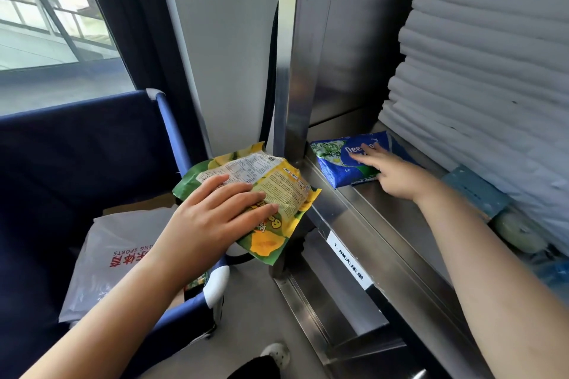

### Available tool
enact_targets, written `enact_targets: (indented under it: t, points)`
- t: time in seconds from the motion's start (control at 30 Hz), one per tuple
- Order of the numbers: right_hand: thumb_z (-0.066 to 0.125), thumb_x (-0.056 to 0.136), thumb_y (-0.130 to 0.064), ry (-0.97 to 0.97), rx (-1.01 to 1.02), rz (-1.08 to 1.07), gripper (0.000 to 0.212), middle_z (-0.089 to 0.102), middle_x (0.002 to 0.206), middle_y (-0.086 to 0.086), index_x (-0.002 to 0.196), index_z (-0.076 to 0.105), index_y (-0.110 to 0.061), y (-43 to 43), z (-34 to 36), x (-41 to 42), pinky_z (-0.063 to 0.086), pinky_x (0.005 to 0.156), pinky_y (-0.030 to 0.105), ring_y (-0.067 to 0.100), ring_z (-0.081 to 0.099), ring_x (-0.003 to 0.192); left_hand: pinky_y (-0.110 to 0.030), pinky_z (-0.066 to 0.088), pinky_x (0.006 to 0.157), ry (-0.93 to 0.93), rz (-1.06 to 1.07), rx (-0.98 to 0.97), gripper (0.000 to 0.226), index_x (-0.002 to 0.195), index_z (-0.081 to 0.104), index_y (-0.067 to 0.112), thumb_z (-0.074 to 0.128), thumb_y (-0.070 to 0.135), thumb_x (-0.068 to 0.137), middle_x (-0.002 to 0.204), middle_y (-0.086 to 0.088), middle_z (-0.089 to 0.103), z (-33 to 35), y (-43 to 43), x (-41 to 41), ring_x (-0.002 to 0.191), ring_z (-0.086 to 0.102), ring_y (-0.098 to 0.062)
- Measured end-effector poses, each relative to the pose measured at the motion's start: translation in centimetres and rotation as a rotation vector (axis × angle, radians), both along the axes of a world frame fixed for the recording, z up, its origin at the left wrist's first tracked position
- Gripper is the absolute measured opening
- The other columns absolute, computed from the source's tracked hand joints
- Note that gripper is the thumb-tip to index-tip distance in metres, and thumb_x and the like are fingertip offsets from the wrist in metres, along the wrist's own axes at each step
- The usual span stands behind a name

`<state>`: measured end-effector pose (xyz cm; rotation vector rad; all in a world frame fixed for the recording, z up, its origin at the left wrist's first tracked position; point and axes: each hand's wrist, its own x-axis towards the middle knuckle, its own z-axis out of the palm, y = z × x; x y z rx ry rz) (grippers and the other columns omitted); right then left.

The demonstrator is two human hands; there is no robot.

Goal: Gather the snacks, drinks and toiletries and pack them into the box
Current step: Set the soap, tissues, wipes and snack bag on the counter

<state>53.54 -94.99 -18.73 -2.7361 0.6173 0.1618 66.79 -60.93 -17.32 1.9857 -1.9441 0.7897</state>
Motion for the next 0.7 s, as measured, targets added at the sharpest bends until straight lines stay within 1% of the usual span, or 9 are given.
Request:
enact_targets:
  t: [0.07,0.13,0.2,0.27,0.37,0.43,0.53,0.7]
  points:
    - [0.035,0.091,0.008,-0.074,-0.129,-0.052,0.068,0.004,0.159,0.006,0.15,0.018,-0.02,1.1,-0.6,-0.5,0.007,0.118,0.035,0.023,0.0,0.146,-0.041,0.04,0.099,0.005,-0.003,0.008,0.031,0.119,0.065,0.023,0.053,0.026,0.09,0.115,-0.001,0.066,0.1,-0.1,-0.1,0.108,0.061,-0.022]
    - [0.039,0.098,-0.012,-0.148,-0.178,-0.076,0.06,0.004,0.159,0.008,0.151,0.012,-0.019,2.8,-1.5,-1.2,0.006,0.117,0.036,0.025,0.001,0.146,-0.04,0.038,0.101,0.01,-0.006,0.023,0.032,0.119,0.065,0.023,0.052,0.027,0.09,0.115,-0.001,0.066,0.0,-0.1,-0.3,0.108,0.061,-0.022]
    - [0.032,0.101,-0.036,-0.092,-0.192,-0.093,0.06,-0.001,0.159,0.007,0.152,0.005,-0.02,4.3,-2.3,-1.9,0.001,0.116,0.036,0.024,-0.004,0.146,-0.04,0.036,0.102,0.01,-0.011,0.034,0.033,0.12,0.065,0.023,0.052,0.025,0.089,0.115,0.0,0.066,-0.1,-0.3,-0.3,0.109,0.06,-0.022]
    - [0.021,0.099,-0.049,0.007,-0.196,-0.114,0.064,-0.011,0.158,0.005,0.151,-0.005,-0.022,5.2,-3.1,-2.6,-0.007,0.114,0.034,0.022,-0.012,0.145,-0.04,0.036,0.102,0.012,-0.022,0.036,0.033,0.12,0.065,0.023,0.052,0.023,0.09,0.115,0.0,0.066,-0.1,-0.5,-0.4,0.109,0.061,-0.022]
    - [0.012,0.096,-0.054,0.022,-0.196,-0.116,0.066,-0.017,0.157,0.004,0.149,-0.012,-0.024,5.2,-3.7,-2.9,-0.013,0.111,0.032,0.019,-0.017,0.144,-0.04,0.036,0.102,0.015,-0.035,0.036,0.032,0.121,0.064,0.023,0.051,0.021,0.091,0.115,-0.001,0.066,0.0,-1.0,-0.7,0.109,0.061,-0.022]
    - [0.011,0.095,-0.054,-0.003,-0.179,-0.119,0.065,-0.013,0.158,0.003,0.15,-0.007,-0.025,4.7,-3.7,-2.6,-0.011,0.112,0.033,0.02,-0.015,0.144,-0.04,0.037,0.102,0.014,-0.045,0.028,0.031,0.12,0.065,0.022,0.049,0.02,0.093,0.115,-0.001,0.066,0.1,-1.2,-0.8,0.108,0.061,-0.022]
    - [0.016,0.099,-0.049,-0.037,-0.131,-0.126,0.059,-0.006,0.159,0.003,0.151,0.001,-0.026,3.5,-3.7,-1.8,-0.006,0.115,0.035,0.02,-0.009,0.146,-0.04,0.037,0.101,0.008,-0.052,0.026,0.031,0.119,0.065,0.022,0.046,0.02,0.095,0.114,-0.001,0.066,0.2,-1.3,-0.9,0.107,0.062,-0.022]
    - [0.02,0.101,-0.043,-0.069,-0.074,-0.104,0.054,0.0,0.16,0.004,0.151,0.012,-0.025,1.0,-3.3,0.5,0.0,0.116,0.036,0.02,-0.004,0.146,-0.04,0.038,0.1,0.001,-0.051,0.019,0.031,0.118,0.066,0.022,0.047,0.016,0.094,0.113,-0.001,0.066,0.4,-1.4,-0.8,0.108,0.062,-0.021]
